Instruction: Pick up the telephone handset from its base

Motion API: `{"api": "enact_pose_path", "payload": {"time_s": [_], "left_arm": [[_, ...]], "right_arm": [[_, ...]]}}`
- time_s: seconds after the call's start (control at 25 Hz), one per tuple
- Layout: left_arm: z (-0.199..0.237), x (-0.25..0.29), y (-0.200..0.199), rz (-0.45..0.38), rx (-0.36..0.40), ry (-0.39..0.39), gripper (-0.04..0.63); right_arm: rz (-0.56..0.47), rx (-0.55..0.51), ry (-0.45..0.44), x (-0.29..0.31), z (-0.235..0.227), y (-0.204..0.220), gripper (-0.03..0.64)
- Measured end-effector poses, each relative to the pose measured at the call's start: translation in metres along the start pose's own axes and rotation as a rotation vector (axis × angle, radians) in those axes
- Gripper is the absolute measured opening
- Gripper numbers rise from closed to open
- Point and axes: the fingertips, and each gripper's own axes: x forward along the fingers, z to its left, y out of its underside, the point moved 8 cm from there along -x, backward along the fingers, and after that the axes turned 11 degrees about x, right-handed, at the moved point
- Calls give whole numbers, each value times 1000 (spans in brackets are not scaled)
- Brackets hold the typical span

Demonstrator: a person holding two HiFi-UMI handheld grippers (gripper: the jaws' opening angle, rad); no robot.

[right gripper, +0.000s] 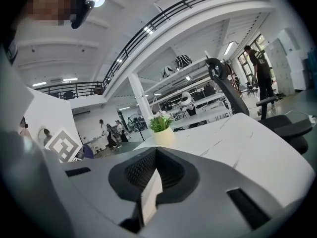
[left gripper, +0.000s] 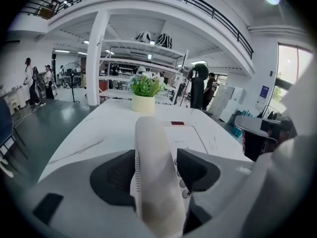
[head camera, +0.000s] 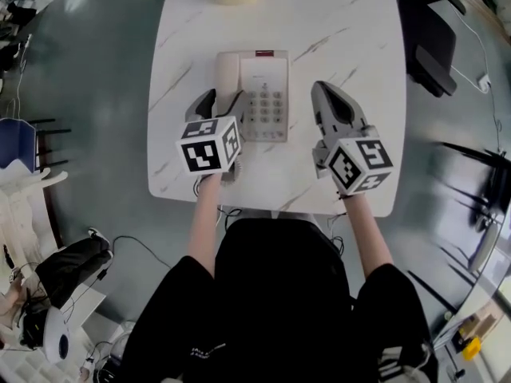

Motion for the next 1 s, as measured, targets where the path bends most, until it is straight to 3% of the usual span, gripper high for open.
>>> {"api": "enact_pose_path", "payload": {"time_s": [0.56,1.0], "left_arm": [[1,9,2,116,-24,-19,221],[1,4,2,73,-69,-24,212]], "right_arm": [[-2,15,9,3,0,6,-9],[7,15,9,-2,3,2,-9]]}}
